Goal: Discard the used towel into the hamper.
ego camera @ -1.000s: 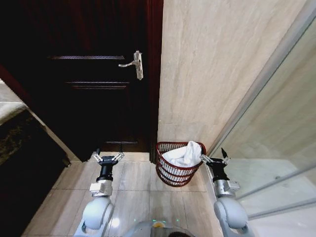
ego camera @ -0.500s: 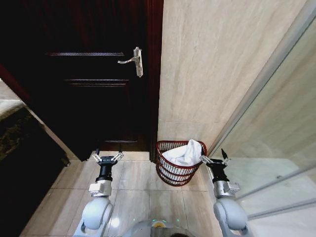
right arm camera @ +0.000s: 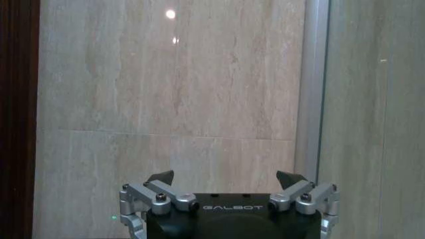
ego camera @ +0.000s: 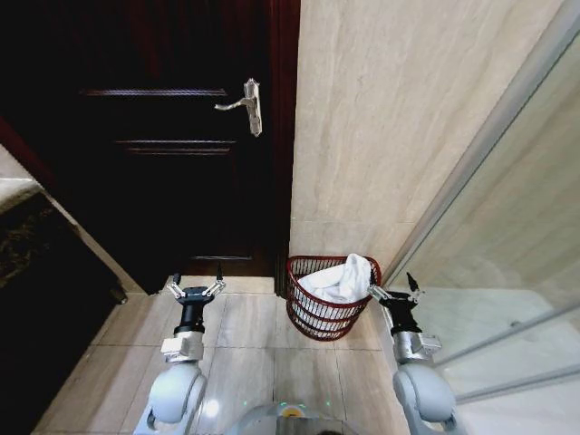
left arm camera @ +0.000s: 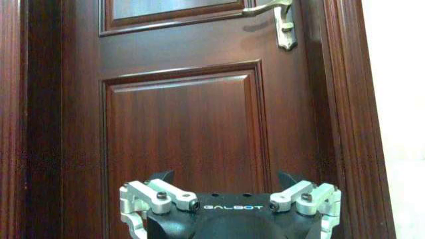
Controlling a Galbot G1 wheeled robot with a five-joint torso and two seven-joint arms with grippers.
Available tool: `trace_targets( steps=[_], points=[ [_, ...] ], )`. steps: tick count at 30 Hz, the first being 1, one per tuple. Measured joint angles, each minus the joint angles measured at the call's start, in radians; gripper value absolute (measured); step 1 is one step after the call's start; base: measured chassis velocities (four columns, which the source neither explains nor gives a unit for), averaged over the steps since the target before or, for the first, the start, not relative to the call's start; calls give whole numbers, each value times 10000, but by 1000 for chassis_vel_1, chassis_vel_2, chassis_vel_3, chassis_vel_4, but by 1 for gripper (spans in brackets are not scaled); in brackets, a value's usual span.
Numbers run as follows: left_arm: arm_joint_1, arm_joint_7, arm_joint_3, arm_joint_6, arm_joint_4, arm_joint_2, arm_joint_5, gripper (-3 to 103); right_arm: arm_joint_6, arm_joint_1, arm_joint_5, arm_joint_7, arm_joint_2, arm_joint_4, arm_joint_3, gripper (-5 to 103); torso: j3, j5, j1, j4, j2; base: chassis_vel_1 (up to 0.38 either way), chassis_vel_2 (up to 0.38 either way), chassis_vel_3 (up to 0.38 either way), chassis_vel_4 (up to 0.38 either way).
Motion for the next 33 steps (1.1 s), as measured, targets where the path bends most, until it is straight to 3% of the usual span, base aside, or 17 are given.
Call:
trace_targets(
  steps=[33],
  points=[
    [-120,12,41,-40,222,99,-63,100,3,-118,-19,-61,49,-31,86,100,-627,0,-322,0,-952,0,0,0,0]
  ],
)
